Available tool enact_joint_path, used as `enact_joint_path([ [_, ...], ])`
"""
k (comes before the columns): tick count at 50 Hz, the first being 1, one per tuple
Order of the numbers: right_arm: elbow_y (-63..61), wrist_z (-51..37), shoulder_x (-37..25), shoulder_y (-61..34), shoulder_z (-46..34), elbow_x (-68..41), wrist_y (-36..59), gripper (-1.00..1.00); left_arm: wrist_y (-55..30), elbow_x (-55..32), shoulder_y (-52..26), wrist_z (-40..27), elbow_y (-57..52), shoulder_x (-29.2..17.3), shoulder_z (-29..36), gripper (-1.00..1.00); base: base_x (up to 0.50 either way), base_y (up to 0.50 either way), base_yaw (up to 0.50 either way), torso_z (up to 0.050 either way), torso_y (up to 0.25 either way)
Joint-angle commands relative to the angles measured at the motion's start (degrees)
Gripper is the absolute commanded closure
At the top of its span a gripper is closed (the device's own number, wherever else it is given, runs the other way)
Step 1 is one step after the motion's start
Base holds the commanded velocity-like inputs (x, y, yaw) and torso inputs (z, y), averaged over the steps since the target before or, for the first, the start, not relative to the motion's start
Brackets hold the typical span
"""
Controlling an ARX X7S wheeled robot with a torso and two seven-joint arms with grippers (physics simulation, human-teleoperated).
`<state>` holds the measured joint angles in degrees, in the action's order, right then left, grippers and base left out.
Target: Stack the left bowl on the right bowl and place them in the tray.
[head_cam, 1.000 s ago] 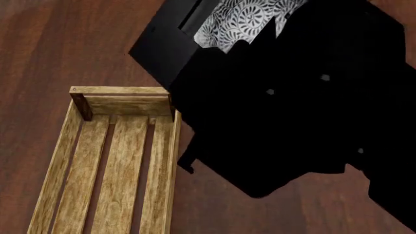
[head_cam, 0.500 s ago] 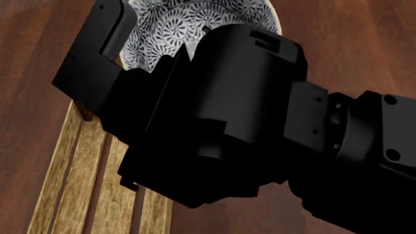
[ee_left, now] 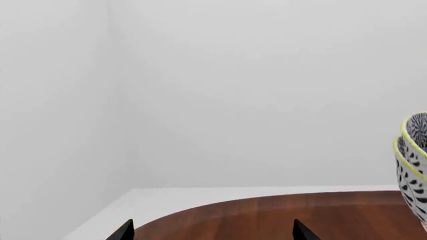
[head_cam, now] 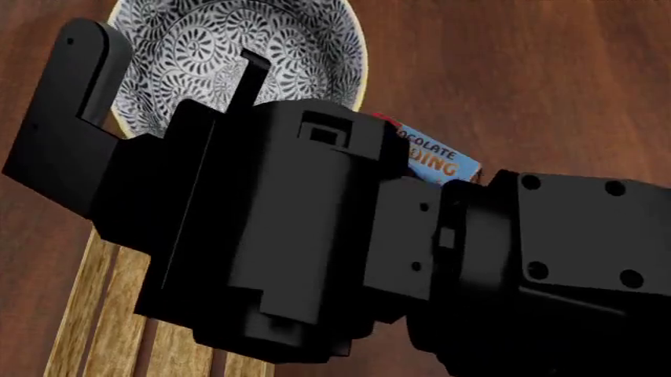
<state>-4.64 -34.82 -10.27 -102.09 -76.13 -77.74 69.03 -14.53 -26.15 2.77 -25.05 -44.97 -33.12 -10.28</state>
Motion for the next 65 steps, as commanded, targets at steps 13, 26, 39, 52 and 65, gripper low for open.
enact_joint_path([
  [13, 2.7, 10.9, 4.3, 2.2, -6.4, 14.7, -10.3, 1.0, 0.8, -2.3, 1.4, -0.3, -0.3, -0.4, -3.6, -1.0, 0.0, 0.0, 0.0, 0.001, 0.001],
  [26, 5.8, 13.5, 5.6, 3.6, -7.6, 16.3, -12.9, 1.0, 1.2, -3.6, 2.6, -0.6, -0.6, -0.7, -6.1, -1.0, 0.0, 0.0, 0.0, 0.0, 0.001],
  [39, 9.5, 16.0, 7.0, 5.3, -8.7, 17.4, -14.8, 1.0, 1.7, -4.4, 3.5, -0.8, -0.5, -0.7, -7.8, -1.0, 0.0, 0.0, 0.0, 0.0, 0.002],
  [52, 12.7, 18.6, 9.4, 6.5, -10.8, 18.7, -16.2, 1.0, 2.6, -5.1, 4.5, -0.7, -0.2, -0.5, -9.5, -1.0, 0.0, 0.0, 0.0, 0.001, 0.001],
  [65, 15.6, 20.5, 10.2, 7.5, -12.1, 19.0, -17.6, 1.0, 2.7, -5.9, 4.9, -0.9, -0.3, -0.6, -10.7, -1.0, 0.0, 0.0, 0.0, 0.0, 0.001],
])
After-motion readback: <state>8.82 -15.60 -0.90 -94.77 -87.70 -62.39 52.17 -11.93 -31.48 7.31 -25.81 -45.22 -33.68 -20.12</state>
